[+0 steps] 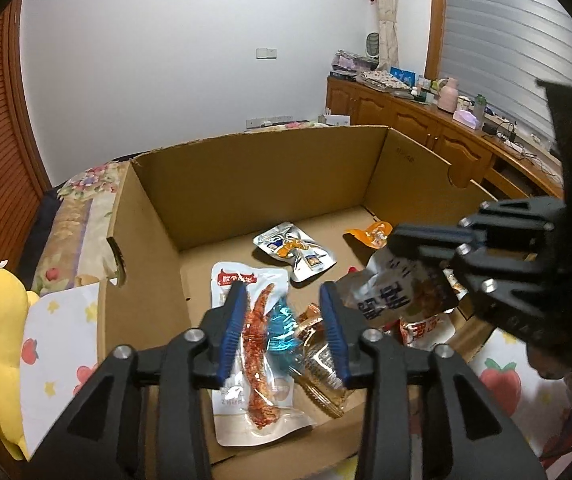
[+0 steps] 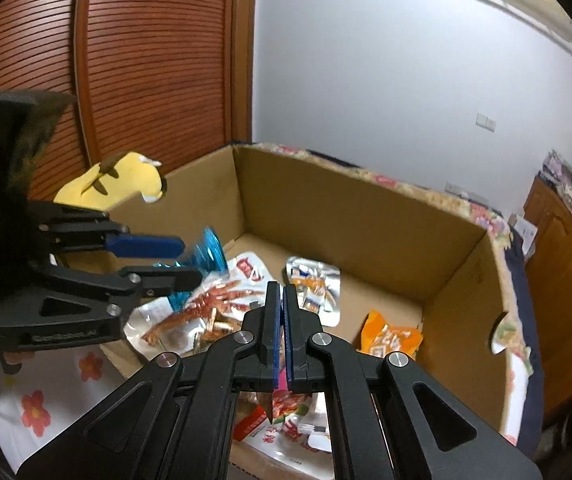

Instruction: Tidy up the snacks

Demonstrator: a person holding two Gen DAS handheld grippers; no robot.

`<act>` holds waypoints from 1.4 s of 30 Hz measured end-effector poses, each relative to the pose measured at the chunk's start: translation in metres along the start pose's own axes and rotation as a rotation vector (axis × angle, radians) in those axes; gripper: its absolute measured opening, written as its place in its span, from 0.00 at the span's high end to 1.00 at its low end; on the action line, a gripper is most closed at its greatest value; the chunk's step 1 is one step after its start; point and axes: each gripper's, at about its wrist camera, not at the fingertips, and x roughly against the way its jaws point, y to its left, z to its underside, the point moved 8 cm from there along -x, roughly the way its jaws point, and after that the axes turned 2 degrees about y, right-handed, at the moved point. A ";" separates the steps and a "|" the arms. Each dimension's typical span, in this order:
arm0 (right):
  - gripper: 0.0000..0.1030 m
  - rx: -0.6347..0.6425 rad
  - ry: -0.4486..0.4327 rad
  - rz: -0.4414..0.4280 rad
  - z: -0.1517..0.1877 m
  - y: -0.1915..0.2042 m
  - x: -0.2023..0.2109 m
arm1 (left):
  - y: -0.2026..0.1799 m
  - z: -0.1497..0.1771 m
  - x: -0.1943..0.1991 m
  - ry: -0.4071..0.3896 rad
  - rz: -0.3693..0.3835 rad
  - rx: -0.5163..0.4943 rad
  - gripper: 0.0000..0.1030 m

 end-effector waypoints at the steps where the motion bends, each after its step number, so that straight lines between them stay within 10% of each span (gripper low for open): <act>1: 1.00 -0.004 0.008 -0.001 0.002 0.000 -0.002 | 0.000 0.000 0.000 -0.002 -0.006 0.001 0.60; 11: 0.92 -0.056 0.022 -0.009 0.012 -0.011 -0.005 | 0.001 0.001 0.007 -0.020 -0.030 0.009 0.54; 14: 0.55 -0.074 -0.003 -0.011 0.011 -0.016 0.002 | -0.002 0.001 0.008 -0.023 -0.043 -0.009 0.47; 26: 0.49 -0.136 -0.059 0.020 0.013 -0.027 0.028 | -0.009 -0.003 0.019 -0.086 -0.098 -0.016 0.16; 37: 0.01 -0.188 -0.121 0.125 0.020 -0.044 0.055 | -0.008 0.000 0.038 -0.146 -0.189 0.011 0.00; 42: 0.00 -0.227 -0.123 0.150 0.026 -0.049 0.060 | -0.006 0.006 0.044 -0.161 -0.231 0.034 0.00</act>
